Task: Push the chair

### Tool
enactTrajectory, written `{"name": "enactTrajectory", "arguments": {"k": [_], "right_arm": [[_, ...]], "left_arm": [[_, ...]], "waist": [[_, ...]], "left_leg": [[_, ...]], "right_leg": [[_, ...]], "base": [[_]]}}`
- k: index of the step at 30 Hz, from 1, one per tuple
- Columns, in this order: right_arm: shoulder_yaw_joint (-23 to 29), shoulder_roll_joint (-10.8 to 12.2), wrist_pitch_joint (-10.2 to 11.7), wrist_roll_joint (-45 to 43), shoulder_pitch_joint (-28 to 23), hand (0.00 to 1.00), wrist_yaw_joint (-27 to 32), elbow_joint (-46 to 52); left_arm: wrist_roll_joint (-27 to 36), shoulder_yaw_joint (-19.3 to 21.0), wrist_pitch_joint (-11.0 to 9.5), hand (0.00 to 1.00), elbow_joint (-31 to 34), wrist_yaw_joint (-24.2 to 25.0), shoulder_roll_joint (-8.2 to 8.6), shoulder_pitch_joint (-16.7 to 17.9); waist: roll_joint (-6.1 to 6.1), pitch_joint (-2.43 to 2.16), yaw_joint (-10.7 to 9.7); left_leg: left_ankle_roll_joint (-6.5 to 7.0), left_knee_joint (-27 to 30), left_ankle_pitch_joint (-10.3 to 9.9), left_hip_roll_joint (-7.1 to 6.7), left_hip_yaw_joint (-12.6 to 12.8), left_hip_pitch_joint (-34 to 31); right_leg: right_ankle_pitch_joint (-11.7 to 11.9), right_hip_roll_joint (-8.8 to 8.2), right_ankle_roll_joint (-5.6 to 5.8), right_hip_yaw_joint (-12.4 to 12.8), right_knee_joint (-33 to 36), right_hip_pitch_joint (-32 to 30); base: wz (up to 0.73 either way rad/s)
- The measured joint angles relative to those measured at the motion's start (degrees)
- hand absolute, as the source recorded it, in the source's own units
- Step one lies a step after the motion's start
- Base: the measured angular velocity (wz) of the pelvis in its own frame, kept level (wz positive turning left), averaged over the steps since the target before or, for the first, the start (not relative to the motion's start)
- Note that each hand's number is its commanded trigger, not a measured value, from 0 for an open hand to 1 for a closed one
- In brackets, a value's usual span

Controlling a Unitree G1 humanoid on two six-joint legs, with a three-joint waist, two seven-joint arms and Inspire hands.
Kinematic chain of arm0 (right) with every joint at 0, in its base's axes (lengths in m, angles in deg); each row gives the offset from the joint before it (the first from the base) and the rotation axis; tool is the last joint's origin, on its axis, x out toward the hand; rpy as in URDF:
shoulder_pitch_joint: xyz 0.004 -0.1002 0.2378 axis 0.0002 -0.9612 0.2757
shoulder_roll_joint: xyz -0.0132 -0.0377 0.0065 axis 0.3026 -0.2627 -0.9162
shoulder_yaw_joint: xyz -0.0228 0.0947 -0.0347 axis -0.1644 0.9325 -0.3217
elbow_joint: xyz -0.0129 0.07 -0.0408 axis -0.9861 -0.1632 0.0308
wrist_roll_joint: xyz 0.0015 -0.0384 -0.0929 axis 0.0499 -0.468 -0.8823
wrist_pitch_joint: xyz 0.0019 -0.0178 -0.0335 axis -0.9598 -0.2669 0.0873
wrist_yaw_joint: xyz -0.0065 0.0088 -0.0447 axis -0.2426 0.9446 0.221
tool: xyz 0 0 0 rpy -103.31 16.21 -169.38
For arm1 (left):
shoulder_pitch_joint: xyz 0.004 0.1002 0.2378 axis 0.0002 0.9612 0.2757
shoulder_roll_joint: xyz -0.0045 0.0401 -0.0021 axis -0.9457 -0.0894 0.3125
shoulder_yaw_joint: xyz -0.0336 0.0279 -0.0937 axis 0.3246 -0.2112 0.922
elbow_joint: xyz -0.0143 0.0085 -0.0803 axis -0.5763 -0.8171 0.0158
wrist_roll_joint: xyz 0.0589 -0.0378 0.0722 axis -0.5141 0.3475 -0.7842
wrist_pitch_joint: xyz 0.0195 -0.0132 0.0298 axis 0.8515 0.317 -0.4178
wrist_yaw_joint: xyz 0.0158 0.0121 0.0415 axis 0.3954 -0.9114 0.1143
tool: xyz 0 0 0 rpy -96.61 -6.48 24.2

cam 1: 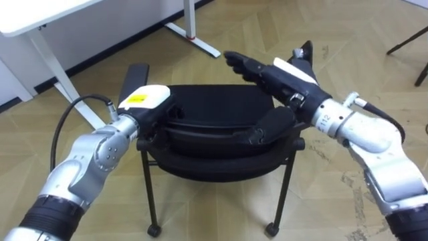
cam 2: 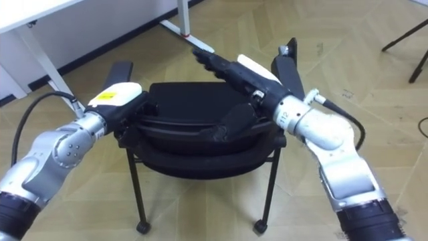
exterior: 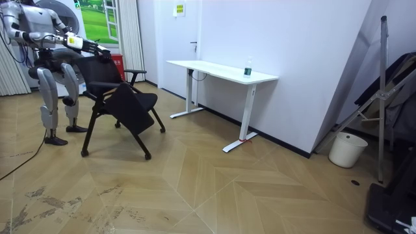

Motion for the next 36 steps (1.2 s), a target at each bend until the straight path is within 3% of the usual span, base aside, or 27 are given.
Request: {"name": "enactTrajectory", "arguments": {"k": [8, 11, 24, 26, 30, 31, 33, 34, 35, 36], "right_arm": [[-1.16, 0.1, 0.66, -13.62, -2.45, 0.0, 6.43, -4.13], [-2.43, 0.11, 1.25, -19.34, -2.39, 0.0, 7.44, -3.98], [-4.48, 0.04, 4.0, -29.14, -2.39, 0.0, 14.72, -5.84], [-4.47, -0.23, 4.4, -30.56, -2.33, 0.0, 16.56, -6.81], [-4.51, -0.22, 4.67, -34.05, -2.25, 0.0, 18.62, -7.8], [-4.55, -0.22, 4.78, -34.79, -2.25, 0.06, 19.16, -7.98], [-4.66, -0.22, 4.81, -35.93, -2.25, 0.36, 19.91, -8.19], [-4.68, -0.22, 4.93, -37.6, -2.23, 0.65, 20.4, -8.78], [-4.79, -0.22, 5.56, -39.36, -1.98, 0.65, 21.12, -9.74], [-4.92, -0.23, 5.68, -40.12, -1.78, 1.0, 21.25, -10.05]], "left_arm": [[1.08, -0.95, 0.6, 1.0, -0.4, -1.74, 0.12, 0.7], [1.06, -0.95, 0.78, 1.0, -0.36, -1.52, 0.2, 0.67], [2.47, -1.1, 0.08, 1.0, -0.35, -1.32, -0.18, 0.28], [4.11, -2.85, 0.03, 1.0, -0.35, -1.46, -1.36, -0.47], [4.73, -3.52, -0.21, 1.0, -0.33, -1.56, -1.65, -0.91], [4.76, -3.53, -0.3, 1.0, -0.32, -1.56, -1.65, -0.96], [4.76, -3.53, -0.34, 1.0, -0.32, -1.56, -1.65, -1.09], [4.69, -3.53, -0.37, 1.0, -0.29, -1.55, -1.64, -1.09], [4.54, -3.53, -0.36, 1.0, -0.22, -1.53, -1.63, -1.09], [4.5, -3.53, -0.35, 1.0, -0.18, -1.52, -1.62, -1.11]], "waist": [[1.36, -0.42, -0.52], [1.35, -0.44, -0.52], [1.6, -0.27, -0.64], [1.6, -0.27, -0.56], [1.6, -0.26, -0.45], [1.58, -0.25, -0.45], [1.53, -0.22, -0.42], [1.47, -0.18, -0.35], [1.38, -0.12, -0.35], [1.36, -0.11, -0.36]], "left_leg": [[0.0, -0.08, 0.0, -0.01, -0.38, -0.14], [0.0, 0.01, 0.0, -0.02, -0.37, -0.1], [0.0, 0.05, 0.0, -0.1, -0.66, -0.63], [-0.01, 0.04, 0.0, -0.15, -1.06, -0.92], [-0.01, -0.01, 0.0, -0.19, -1.35, -1.08], [-0.01, -0.03, 0.0, -0.2, -1.36, -1.1], [-0.01, -0.04, 0.0, -0.22, -1.4, -1.16], [-0.01, -0.05, 0.0, -0.23, -1.4, -1.12], [-0.01, -0.06, 0.0, -0.24, -1.4, -1.05], [-0.01, -0.06, 0.0, -0.25, -1.41, -1.05]], "right_leg": [[0.0, -0.02, 0.0, -0.48, -0.02, -0.03], [0.0, -0.04, 0.0, -0.46, 0.0, 0.01], [0.04, -0.02, -0.07, -0.66, -0.78, 0.02], [0.04, -0.02, -0.07, -1.03, -0.85, -0.08], [0.04, -0.04, -0.06, -1.35, -0.95, -0.13], [0.04, -0.04, -0.06, -1.35, -0.99, -0.13], [0.04, -0.04, -0.06, -1.33, -1.05, -0.15], [0.04, -0.04, -0.06, -1.34, -1.05, -0.11], [0.04, -0.04, -0.06, -1.29, -1.05, -0.04], [0.04, -0.05, -0.06, -1.32, -1.05, -0.02]], "base": [[0.02], [0.0], [0.02], [0.09], [0.04], [0.0], [0.0], [0.0], [0.0], [0.0]]}}
